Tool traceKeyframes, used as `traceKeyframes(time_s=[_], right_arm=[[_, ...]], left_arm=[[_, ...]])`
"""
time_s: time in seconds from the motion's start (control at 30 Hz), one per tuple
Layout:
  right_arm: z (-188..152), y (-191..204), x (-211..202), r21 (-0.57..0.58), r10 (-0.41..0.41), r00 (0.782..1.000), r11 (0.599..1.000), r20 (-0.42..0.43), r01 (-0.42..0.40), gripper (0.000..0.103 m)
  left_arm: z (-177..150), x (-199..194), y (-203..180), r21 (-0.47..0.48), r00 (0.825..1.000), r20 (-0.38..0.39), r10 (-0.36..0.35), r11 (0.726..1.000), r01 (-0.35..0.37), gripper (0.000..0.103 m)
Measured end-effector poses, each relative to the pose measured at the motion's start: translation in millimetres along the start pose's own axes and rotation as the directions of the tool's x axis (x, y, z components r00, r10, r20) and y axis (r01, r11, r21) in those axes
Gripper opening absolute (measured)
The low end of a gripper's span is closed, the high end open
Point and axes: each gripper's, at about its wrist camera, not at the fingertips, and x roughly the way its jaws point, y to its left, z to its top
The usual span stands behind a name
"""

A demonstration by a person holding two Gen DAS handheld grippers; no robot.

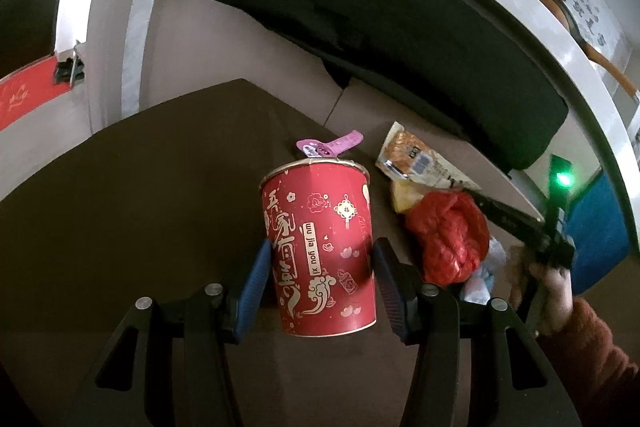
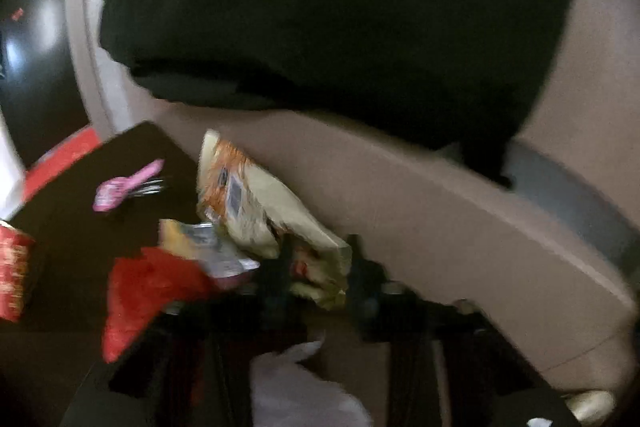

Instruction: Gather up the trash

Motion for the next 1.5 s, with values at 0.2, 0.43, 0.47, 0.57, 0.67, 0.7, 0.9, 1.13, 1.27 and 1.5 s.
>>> traceKeyframes(time_s=[0.2, 0.43, 0.47, 0.57, 0.67, 0.7, 0.9, 1.13, 1.27, 1.5], right_arm=[[-36, 51, -40, -0.119, 0.115, 0.992, 0.986, -0.053, -0.120, 0.012], [-71, 73, -105, -0.081, 0.221, 0.972, 0.970, -0.083, -0.228, 0.012], [-74, 73, -114, -0.068, 0.226, 0.971, 0.970, -0.084, -0.232, 0.012], [-87, 60, -135, -0.026, 0.204, 0.975, 0.978, -0.090, -0.207, 0.012], [-98, 51, -140, -0.011, 0.175, 0.978, 0.984, -0.113, -0.177, 0.013], [-100, 49, -145, -0.019, 0.142, 0.985, 0.989, -0.103, -0.145, 0.018], [-61, 66, -163, -0.089, 0.050, 0.997, 0.995, 0.061, -0.044, 0.050], [17, 136, -60, 0.099, 0.167, 0.986, 0.981, -0.012, -0.165, 0.054], [36, 162, 13, 0.219, 0.099, 0.992, 0.972, -0.076, -0.080, 0.054], [44, 185, 89, 0.246, -0.049, 0.984, 0.965, -0.171, 0.091, 0.054]], left_arm=[[-7, -9, -8, -0.014, 1.000, -0.008, -0.008, 1.000, 0.008, 0.053], [-14, -29, -26, 0.014, 1.000, 0.010, -0.029, 0.999, 0.029, 0.053], [-15, -31, -28, 0.020, 0.999, 0.014, -0.030, 0.999, 0.029, 0.053], [-18, -38, -31, 0.028, 0.999, 0.036, -0.025, 0.999, 0.024, 0.053], [-18, -42, -31, 0.032, 0.999, 0.050, -0.013, 0.999, 0.012, 0.053], [-17, -43, -29, 0.026, 0.998, 0.059, -0.005, 1.000, 0.004, 0.053], [-6, -55, -9, 0.001, 0.993, 0.112, 0.035, 0.999, -0.035, 0.053], [6, -85, 36, -0.029, 0.976, 0.197, 0.093, 0.996, -0.089, 0.053], [8, -94, 68, -0.051, 0.971, 0.212, 0.108, 0.994, -0.099, 0.053], [6, -91, 121, -0.154, 0.971, 0.197, 0.134, 0.983, -0.104, 0.053]])
